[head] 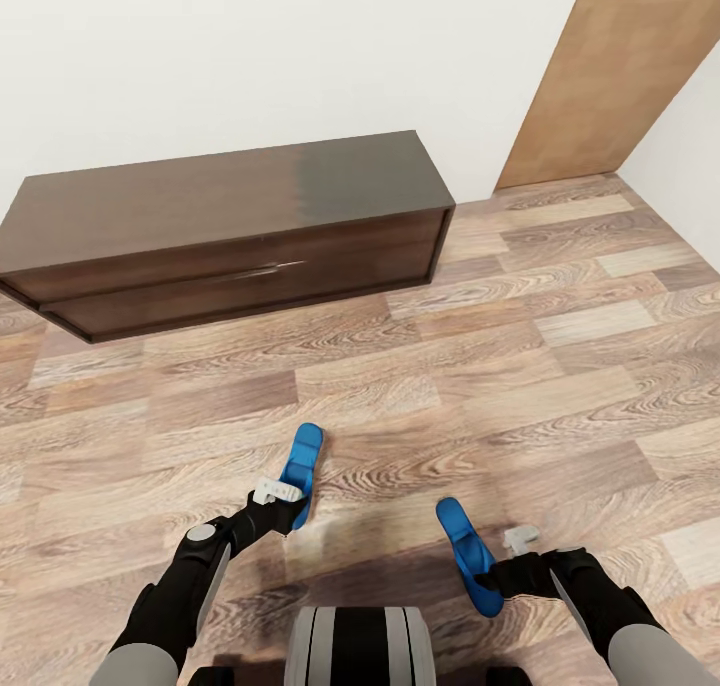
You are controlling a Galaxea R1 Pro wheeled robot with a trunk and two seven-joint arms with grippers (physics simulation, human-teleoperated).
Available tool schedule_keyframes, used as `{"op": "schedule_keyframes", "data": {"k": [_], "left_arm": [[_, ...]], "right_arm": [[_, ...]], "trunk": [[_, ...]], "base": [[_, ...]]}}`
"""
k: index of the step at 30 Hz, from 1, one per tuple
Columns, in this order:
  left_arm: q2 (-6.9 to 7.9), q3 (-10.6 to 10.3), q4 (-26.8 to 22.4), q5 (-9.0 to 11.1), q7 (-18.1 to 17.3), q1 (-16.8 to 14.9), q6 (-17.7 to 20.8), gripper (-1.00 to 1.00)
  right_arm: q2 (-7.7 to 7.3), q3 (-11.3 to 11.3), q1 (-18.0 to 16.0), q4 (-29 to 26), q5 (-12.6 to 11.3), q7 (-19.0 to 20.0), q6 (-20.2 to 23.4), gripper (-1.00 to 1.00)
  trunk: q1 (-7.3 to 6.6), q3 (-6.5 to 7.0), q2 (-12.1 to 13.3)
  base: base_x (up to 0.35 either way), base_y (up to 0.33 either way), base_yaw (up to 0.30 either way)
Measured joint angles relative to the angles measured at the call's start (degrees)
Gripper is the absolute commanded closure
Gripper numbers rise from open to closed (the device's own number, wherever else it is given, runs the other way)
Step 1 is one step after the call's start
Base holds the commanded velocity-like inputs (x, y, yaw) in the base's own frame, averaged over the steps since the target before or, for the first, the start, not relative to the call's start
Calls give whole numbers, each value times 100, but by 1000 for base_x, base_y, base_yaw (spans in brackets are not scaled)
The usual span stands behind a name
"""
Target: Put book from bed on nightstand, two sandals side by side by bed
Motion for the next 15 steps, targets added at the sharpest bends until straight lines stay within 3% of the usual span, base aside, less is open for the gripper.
{"op": "schedule_keyframes", "data": {"k": [9,15], "left_arm": [[0,-2,0,-8,0,6,-7,100],[0,-2,-1,-8,0,9,-5,100]], "right_arm": [[15,0,0,3,0,0,0,-100],[18,4,0,7,0,0,-1,-100]], "trunk": [[2,0,0],[1,0,0]], "base": [[24,1,0],[124,76,0]]}}
